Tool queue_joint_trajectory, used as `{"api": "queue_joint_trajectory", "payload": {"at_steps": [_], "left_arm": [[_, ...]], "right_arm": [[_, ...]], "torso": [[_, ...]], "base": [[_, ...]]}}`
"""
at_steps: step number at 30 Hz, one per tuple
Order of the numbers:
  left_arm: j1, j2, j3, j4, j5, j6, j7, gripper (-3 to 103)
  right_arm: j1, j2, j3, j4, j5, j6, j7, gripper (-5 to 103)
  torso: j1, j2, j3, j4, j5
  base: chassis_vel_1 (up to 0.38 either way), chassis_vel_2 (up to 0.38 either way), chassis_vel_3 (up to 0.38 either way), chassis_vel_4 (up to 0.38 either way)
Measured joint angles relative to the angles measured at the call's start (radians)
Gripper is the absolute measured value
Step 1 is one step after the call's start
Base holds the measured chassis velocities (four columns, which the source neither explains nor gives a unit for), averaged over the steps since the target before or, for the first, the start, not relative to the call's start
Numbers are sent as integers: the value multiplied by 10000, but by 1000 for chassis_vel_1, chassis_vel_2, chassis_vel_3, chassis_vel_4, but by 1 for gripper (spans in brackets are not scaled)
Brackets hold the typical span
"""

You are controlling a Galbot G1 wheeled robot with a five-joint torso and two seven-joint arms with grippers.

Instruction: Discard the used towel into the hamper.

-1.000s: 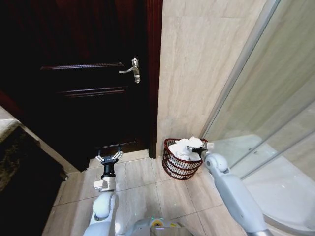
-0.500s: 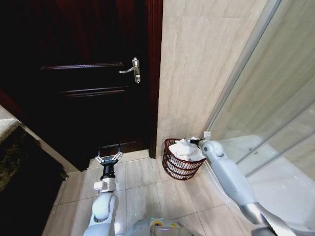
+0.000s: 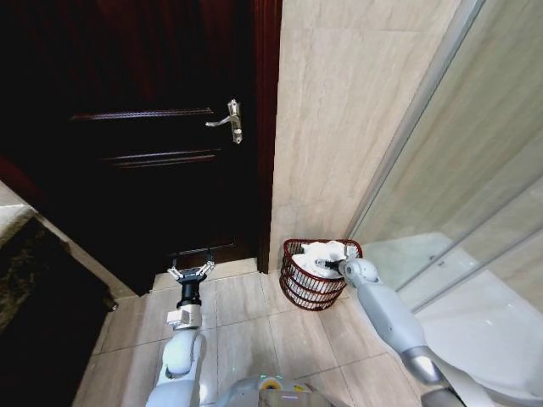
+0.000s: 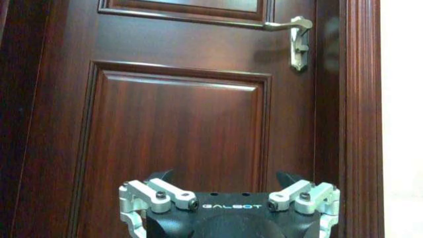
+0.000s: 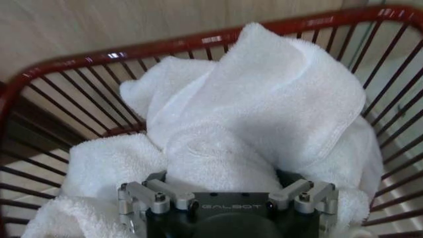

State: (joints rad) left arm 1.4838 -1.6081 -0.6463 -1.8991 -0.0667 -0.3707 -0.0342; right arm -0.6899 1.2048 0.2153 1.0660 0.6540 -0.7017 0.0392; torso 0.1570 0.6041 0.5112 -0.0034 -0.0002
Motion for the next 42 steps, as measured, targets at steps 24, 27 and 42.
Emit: {"api": "queue_joint_trajectory", "payload": {"at_steps": [24, 27, 42], "left_arm": [[272, -1, 160, -735, -107, 130, -51, 100], [544, 2, 191, -1003, -216, 199, -21, 100], [1564, 270, 401, -2148, -878, 1580, 417, 100]], "right_arm": [[-3902, -541, 1364, 7710, -2006, 3806, 999, 100], [-5024, -252, 2079, 8736, -3033, 4880, 405, 100], [-9527, 2445, 3791, 11557, -5425, 7127, -1028, 100]], "torso": [[1, -2, 1, 3, 1], [0, -2, 0, 3, 1], [-1, 0, 1, -1, 2]], "base": [[0, 0, 0, 0], [0, 0, 0, 0], [0, 0, 0, 0]]}}
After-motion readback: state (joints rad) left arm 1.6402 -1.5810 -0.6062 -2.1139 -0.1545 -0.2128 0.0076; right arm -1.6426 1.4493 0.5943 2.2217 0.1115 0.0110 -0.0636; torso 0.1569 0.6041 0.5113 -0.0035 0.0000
